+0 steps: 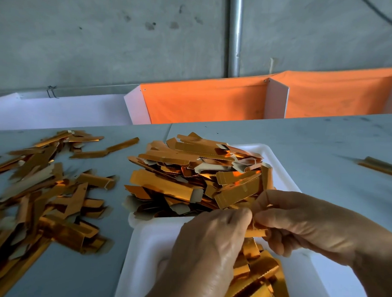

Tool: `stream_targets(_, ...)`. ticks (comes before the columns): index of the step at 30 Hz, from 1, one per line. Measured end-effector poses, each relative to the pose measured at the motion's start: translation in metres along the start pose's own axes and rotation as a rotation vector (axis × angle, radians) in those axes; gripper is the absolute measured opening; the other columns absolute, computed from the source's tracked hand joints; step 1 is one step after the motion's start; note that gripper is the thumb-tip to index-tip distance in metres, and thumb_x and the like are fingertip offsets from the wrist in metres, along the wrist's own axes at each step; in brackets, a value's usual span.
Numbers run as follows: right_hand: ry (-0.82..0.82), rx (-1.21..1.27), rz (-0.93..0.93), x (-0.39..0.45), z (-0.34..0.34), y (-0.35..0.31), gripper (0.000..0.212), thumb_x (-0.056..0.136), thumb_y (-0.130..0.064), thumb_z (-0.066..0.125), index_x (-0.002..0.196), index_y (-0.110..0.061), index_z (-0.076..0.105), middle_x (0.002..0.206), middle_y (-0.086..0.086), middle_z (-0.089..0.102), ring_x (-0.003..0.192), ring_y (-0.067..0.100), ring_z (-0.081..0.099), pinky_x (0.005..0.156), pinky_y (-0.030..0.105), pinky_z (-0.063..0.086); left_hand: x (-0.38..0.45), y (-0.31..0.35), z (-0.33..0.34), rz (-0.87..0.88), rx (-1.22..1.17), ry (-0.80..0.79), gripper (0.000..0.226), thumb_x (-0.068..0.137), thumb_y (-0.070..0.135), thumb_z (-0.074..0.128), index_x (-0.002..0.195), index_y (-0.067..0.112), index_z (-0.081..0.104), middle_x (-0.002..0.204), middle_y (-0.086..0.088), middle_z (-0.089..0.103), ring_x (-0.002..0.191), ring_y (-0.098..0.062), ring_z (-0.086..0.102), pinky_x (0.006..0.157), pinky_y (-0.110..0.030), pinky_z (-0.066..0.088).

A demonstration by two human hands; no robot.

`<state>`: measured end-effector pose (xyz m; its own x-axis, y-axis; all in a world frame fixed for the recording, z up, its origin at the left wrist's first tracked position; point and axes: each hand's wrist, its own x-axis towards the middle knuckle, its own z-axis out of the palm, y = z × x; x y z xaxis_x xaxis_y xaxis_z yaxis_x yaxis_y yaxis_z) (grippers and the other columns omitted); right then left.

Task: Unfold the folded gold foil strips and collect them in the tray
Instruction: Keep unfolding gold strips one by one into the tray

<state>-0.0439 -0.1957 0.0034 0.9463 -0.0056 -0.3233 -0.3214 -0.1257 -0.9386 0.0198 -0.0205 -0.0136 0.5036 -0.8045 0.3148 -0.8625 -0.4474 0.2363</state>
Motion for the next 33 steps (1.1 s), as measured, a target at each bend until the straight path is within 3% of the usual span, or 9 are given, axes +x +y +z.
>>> stream_targets(4,0.023,-0.14,0.045,-0.005,0.003,-0.007,0.013,0.09,-0.02,0.06,0.097,-0.008,0.06,0.065,0.003,0.065,0.057,0.016,0.06,0.054,0.022,0.048,-0.005,-0.004,-0.007,0.026,-0.193,-0.071,0.049,0.09,0.047,0.052,0.133,0.041,0.031,0.134,0.027,0.039,0.118,0.022,0.017,0.095,-0.001,0.013)
stream_targets(6,0.007,-0.256,0.076,-0.008,0.005,-0.007,0.016,0.09,-0.028,0.061,0.097,-0.014,0.06,0.065,0.002,0.066,0.056,0.016,0.062,0.053,0.023,0.048,-0.005,-0.006,-0.009,0.018,-0.177,-0.044,0.052,0.084,0.065,0.042,0.127,0.037,0.047,0.125,0.031,0.044,0.114,0.027,0.015,0.094,-0.003,0.015)
stream_targets(10,0.254,-0.345,-0.152,-0.005,0.009,-0.009,0.015,0.087,-0.038,0.06,0.08,-0.026,0.065,0.054,-0.001,0.06,0.047,0.009,0.054,0.051,0.019,0.042,-0.004,-0.015,-0.01,-0.11,-0.026,0.208,0.004,0.081,0.02,0.068,0.085,0.018,0.069,0.08,0.008,0.066,0.081,-0.009,0.06,0.071,-0.029,0.055)
stream_targets(12,0.571,-0.332,-0.391,0.005,0.012,-0.006,0.017,0.087,-0.034,0.059,0.072,-0.029,0.065,0.056,-0.004,0.063,0.051,0.006,0.058,0.055,0.014,0.042,-0.003,-0.021,-0.008,-0.207,0.029,0.254,0.024,0.062,0.001,0.083,0.077,0.013,0.07,0.069,0.003,0.065,0.067,-0.014,0.062,0.058,-0.031,0.055)
stream_targets(15,0.843,-0.711,-0.492,0.022,0.022,0.0,0.011,0.088,-0.024,0.062,0.093,-0.03,0.071,0.094,-0.008,0.071,0.086,0.011,0.066,0.069,0.01,0.042,-0.001,-0.019,-0.012,-0.297,0.06,0.166,0.027,0.081,0.011,0.07,0.107,0.017,0.067,0.1,0.005,0.067,0.097,-0.012,0.059,0.085,-0.029,0.047)
stream_targets(19,0.655,-1.014,-0.331,0.042,0.028,0.011,0.049,0.093,-0.023,0.055,0.139,-0.037,0.043,0.143,-0.016,0.044,0.133,0.008,0.035,0.102,0.02,0.035,-0.003,-0.02,-0.003,-0.259,0.079,0.196,0.033,0.098,0.027,0.042,0.13,0.032,0.045,0.129,0.019,0.048,0.119,0.001,0.037,0.1,-0.016,0.029)
stream_targets(24,0.532,-0.901,-0.159,0.051,0.016,0.007,0.054,0.091,-0.044,0.055,0.141,-0.044,0.034,0.128,-0.012,0.055,0.089,0.01,0.048,0.068,0.022,0.043,-0.001,-0.019,0.001,-0.263,0.097,0.116,0.034,0.098,0.029,0.041,0.132,0.032,0.043,0.136,0.015,0.043,0.123,-0.001,0.036,0.105,-0.02,0.03)
stream_targets(29,0.539,-0.999,-0.084,0.057,0.019,0.007,0.049,0.091,-0.056,0.045,0.138,-0.044,0.036,0.131,-0.016,0.05,0.107,0.017,0.051,0.075,0.03,0.046,-0.001,-0.022,0.005,-0.248,0.057,0.101,0.032,0.099,0.03,0.041,0.13,0.031,0.046,0.13,0.014,0.047,0.118,-0.002,0.04,0.103,-0.02,0.034)
stream_targets(33,0.543,-1.045,-0.024,0.056,0.022,0.007,0.038,0.092,-0.06,0.037,0.124,-0.042,0.047,0.12,-0.009,0.052,0.098,0.015,0.052,0.073,0.028,0.043,-0.002,-0.02,0.006,-0.219,0.025,0.131,0.032,0.099,0.031,0.04,0.13,0.031,0.047,0.124,0.015,0.051,0.115,0.0,0.042,0.101,-0.02,0.036)
